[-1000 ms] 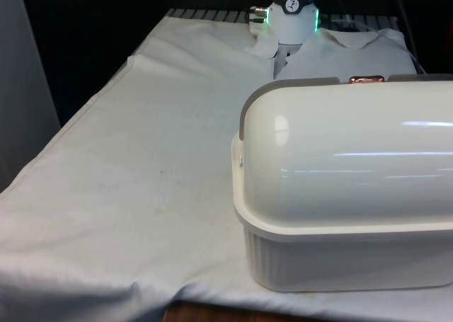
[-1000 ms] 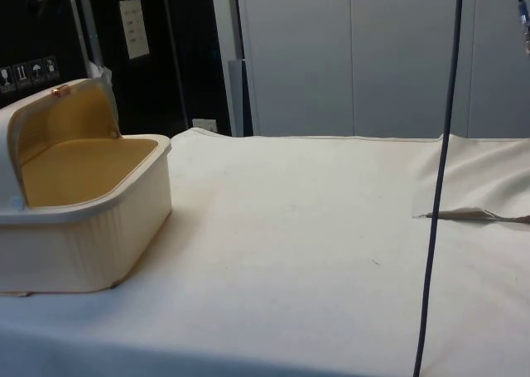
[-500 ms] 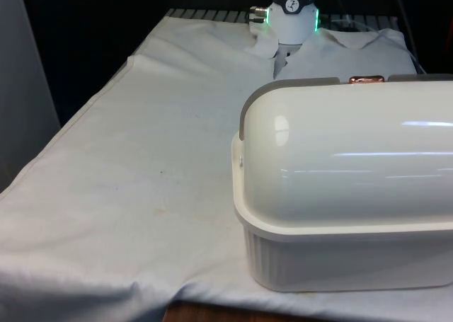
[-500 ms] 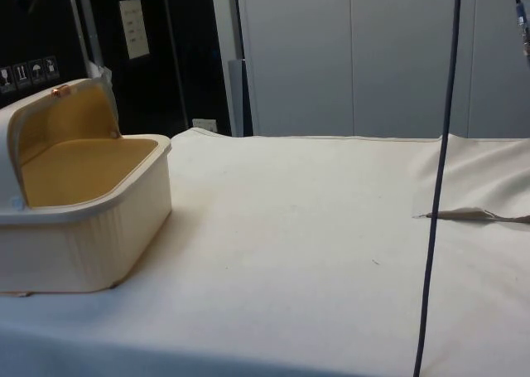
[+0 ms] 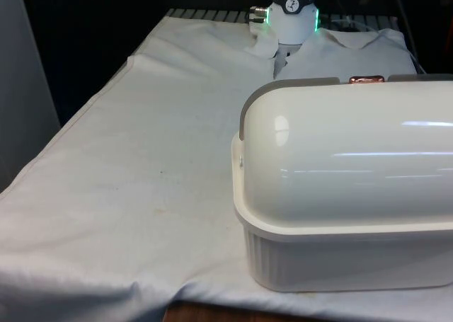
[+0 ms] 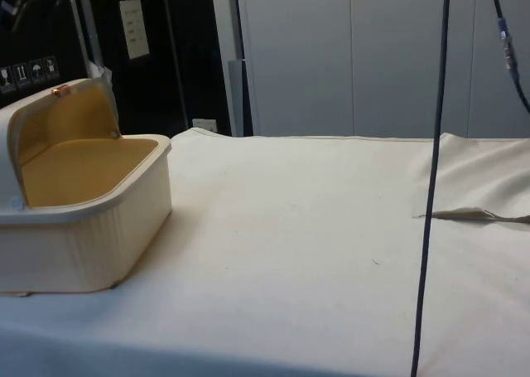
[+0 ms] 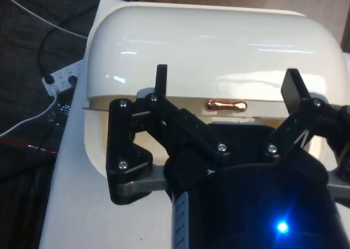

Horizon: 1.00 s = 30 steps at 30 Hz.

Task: Open the lid, then close it.

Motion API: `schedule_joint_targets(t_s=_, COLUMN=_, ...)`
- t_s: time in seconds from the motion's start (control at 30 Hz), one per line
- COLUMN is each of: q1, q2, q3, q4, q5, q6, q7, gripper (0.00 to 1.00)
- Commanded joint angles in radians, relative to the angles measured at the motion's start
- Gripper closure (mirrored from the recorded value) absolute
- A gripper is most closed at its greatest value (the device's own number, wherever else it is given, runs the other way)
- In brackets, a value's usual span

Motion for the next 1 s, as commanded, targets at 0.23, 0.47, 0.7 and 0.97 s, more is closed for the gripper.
schedule_joint_targets(t_s=0.23, q1=-0.002, q2=0.049, q3=-0.001, q4=0.027, q5=0.000, q6=0.007, q7=-0.002, gripper=0.00)
schedule_joint_targets(t_s=0.47, q1=-0.011, q2=0.073, q3=0.008, q4=0.040, q5=0.016, q6=-0.009, q7=-0.006, gripper=0.00)
schedule_joint_targets(t_s=0.7, q1=-0.013, q2=0.086, q3=0.011, q4=0.046, q5=0.018, q6=-0.007, q7=-0.009, gripper=0.00)
schedule_joint_targets(t_s=0.97, q1=-0.012, q2=0.102, q3=0.007, q4=0.056, q5=0.013, q6=-0.004, q7=-0.007, gripper=0.00)
